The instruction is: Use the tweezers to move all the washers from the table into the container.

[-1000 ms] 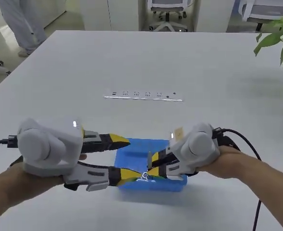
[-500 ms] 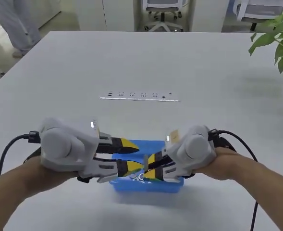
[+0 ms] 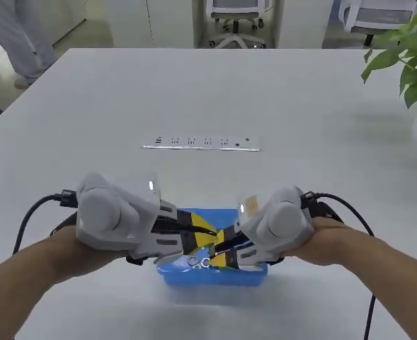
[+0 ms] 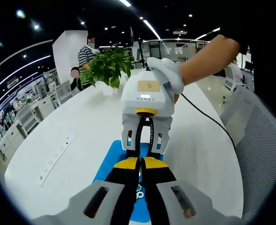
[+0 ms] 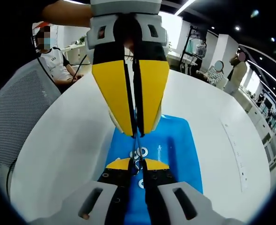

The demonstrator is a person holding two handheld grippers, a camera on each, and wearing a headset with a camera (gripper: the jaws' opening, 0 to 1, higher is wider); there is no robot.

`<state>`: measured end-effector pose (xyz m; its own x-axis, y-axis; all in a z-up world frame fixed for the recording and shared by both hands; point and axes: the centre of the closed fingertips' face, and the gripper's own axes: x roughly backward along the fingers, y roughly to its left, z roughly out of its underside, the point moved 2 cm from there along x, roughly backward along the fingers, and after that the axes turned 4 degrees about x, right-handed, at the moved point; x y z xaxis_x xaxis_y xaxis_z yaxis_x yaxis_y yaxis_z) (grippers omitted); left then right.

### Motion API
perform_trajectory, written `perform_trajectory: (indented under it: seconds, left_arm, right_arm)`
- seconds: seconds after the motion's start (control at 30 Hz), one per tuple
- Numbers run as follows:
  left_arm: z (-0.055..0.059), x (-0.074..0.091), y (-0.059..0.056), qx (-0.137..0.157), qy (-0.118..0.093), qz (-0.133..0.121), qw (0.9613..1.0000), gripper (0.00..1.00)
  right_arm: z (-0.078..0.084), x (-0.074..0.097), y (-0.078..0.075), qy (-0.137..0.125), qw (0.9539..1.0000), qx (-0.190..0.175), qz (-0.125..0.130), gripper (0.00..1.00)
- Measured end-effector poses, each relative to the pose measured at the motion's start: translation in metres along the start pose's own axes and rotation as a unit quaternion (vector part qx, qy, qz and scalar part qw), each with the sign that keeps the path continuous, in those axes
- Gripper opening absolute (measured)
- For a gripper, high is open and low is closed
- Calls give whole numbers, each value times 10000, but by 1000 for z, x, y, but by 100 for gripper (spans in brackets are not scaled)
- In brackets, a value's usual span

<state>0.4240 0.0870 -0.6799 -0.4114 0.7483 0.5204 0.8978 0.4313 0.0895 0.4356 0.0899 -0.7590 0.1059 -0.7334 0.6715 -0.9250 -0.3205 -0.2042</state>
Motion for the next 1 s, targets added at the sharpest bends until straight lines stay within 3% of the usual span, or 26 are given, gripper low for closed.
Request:
perform_trajectory:
  seconds: [0.33, 1.0]
  left_arm:
    - [-4, 3, 0, -41, -8, -40, 10000, 5]
    - [-24, 18, 1, 70, -176, -93, 9998, 4]
  right_arm:
    - [-4, 5, -2, -45, 9999, 17, 94, 14]
    - [-12, 36, -7, -126, 9973, -310, 649, 32]
